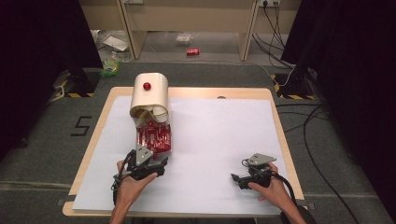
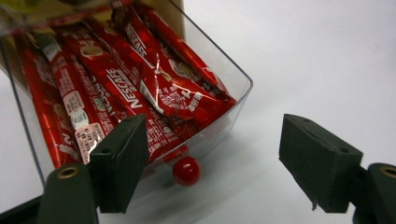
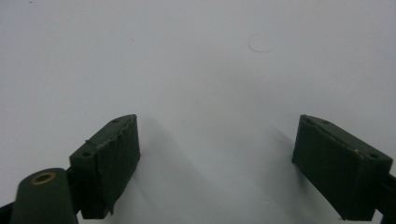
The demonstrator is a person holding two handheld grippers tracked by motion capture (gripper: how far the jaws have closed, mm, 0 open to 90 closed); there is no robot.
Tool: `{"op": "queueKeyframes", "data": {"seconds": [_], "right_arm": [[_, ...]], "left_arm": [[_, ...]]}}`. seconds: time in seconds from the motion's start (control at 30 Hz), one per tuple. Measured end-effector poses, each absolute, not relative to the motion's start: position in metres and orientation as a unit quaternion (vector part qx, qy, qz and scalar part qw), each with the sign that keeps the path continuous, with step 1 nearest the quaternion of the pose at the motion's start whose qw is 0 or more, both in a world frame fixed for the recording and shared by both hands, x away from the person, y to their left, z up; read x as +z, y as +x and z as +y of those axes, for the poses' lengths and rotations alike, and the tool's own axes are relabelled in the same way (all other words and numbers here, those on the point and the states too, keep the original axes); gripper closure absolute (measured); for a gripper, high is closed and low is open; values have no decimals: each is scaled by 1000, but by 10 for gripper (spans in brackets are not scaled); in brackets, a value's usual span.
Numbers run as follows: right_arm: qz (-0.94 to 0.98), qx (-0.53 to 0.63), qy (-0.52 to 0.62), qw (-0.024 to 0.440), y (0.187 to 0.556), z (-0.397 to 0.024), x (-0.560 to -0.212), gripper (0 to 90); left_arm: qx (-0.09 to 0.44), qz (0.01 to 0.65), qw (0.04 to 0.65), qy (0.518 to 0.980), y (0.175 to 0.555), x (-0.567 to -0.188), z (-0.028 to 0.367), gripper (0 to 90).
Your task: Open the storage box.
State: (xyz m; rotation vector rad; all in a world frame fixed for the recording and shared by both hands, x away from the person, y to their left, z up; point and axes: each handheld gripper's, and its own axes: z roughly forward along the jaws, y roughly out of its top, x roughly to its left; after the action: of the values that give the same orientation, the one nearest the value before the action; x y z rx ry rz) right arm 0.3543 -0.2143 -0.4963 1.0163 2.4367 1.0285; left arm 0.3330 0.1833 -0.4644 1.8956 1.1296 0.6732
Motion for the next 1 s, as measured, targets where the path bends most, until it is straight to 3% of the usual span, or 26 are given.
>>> {"op": "queueKeyframes", "data": {"seconds": [1.0], "right_arm": [[850, 359, 354, 154, 354, -214, -496, 152]], "left_arm": [[265, 447, 380, 765, 308, -457, 182, 267]]}}
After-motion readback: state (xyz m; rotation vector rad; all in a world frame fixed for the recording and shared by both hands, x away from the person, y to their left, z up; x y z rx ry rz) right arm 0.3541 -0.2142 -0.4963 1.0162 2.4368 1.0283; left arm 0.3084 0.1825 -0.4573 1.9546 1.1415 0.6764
